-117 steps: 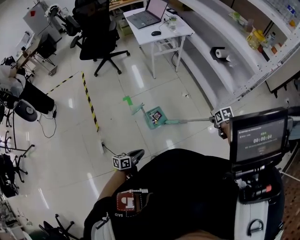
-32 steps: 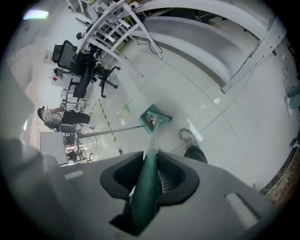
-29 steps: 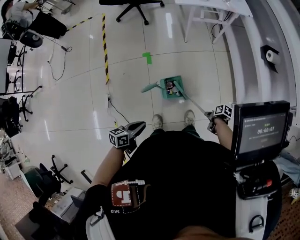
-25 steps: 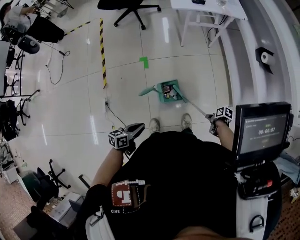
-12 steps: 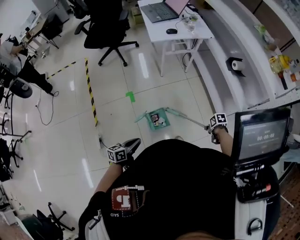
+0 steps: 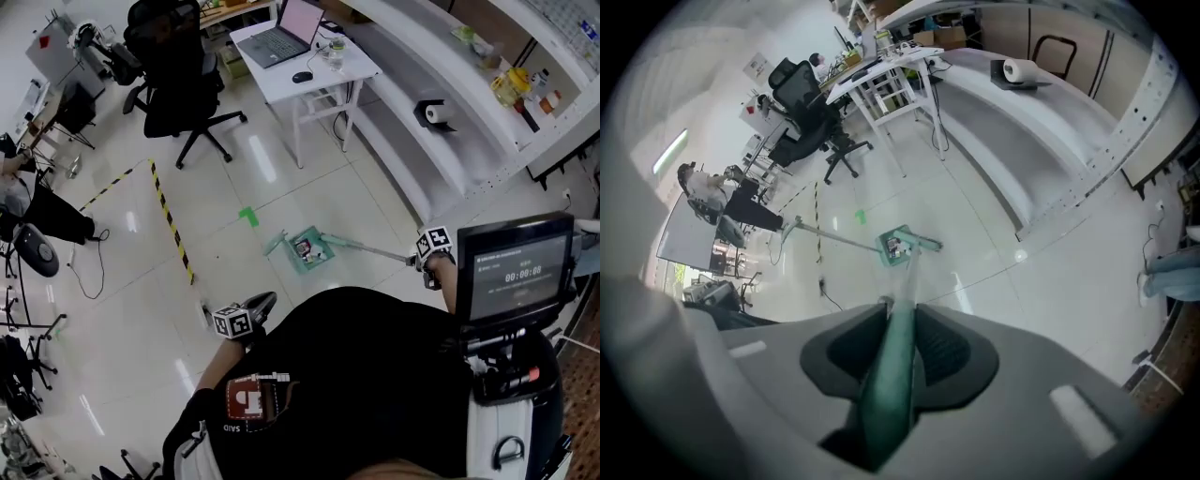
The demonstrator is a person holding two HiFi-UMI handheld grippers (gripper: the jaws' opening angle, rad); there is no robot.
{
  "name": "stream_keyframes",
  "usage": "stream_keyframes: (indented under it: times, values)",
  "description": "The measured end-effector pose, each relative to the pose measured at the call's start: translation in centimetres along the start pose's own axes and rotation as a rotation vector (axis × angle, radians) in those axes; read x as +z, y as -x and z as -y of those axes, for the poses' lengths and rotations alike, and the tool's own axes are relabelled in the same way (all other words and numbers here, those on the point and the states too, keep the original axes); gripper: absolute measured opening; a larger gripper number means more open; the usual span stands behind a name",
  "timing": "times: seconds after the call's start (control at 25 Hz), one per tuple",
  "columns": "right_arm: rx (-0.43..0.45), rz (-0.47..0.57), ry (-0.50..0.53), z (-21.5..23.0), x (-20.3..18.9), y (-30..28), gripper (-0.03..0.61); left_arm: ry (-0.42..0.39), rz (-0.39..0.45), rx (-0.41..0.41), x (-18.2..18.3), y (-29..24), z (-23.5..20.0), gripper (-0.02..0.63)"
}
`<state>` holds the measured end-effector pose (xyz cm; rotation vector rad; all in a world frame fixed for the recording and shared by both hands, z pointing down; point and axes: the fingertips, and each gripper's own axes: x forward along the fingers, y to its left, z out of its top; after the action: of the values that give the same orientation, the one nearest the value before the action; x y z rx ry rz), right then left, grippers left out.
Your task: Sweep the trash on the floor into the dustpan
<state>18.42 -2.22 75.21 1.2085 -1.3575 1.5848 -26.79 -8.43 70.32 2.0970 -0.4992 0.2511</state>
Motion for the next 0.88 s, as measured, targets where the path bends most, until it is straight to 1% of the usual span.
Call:
stream_keyframes:
  times: [0.08, 0.24, 0.32, 0.4, 0.52, 0.6, 0.72, 0.8, 0.88]
  values:
    - [0.001, -0.009, 0.050, 0.8, -0.9, 0.0, 0.092, -0.020, 0.011, 0.003, -0.2, -0.4, 1.7, -0.002]
    - [-0.015, -0.039, 0.230, 3.2, -2.9, -0.1, 0.092, -0.054, 0.047, 0.051, -1.8, -1.2, 4.6, -0.002]
    - [-0.018, -0.052, 0.322, 4.8, -3.9, 0.2, 0.092, -0.053, 0.086, 0.092, -3.2, -1.9, 6.3, -0.002]
    - [-0.013, -0.060, 0.404, 6.7, -4.8, 1.0, 0.092, -0.044, 0.139, 0.125, -4.8, -2.8, 8.9, -0.002]
    - [0.005, -0.054, 0.496, 9.2, -5.9, 2.5, 0.092, -0.017, 0.214, 0.163, -8.0, -4.2, 13.2, -0.002]
    - [0.020, -0.045, 0.514, 11.0, -7.0, 3.4, 0.092, 0.011, 0.241, 0.174, -10.7, -5.2, 16.0, -0.002]
    - [0.046, -0.039, 0.469, 13.8, -9.1, 3.8, 0.092, 0.025, 0.251, 0.169, -14.5, -6.0, 20.2, -0.002]
    - [0.055, -0.044, 0.436, 15.2, -10.3, 3.6, 0.094, 0.024, 0.263, 0.178, -16.1, -5.5, 21.9, -0.002]
    - [0.054, -0.057, 0.434, 15.5, -11.7, 3.3, 0.094, 0.031, 0.276, 0.209, -18.0, -3.9, 22.8, -0.002]
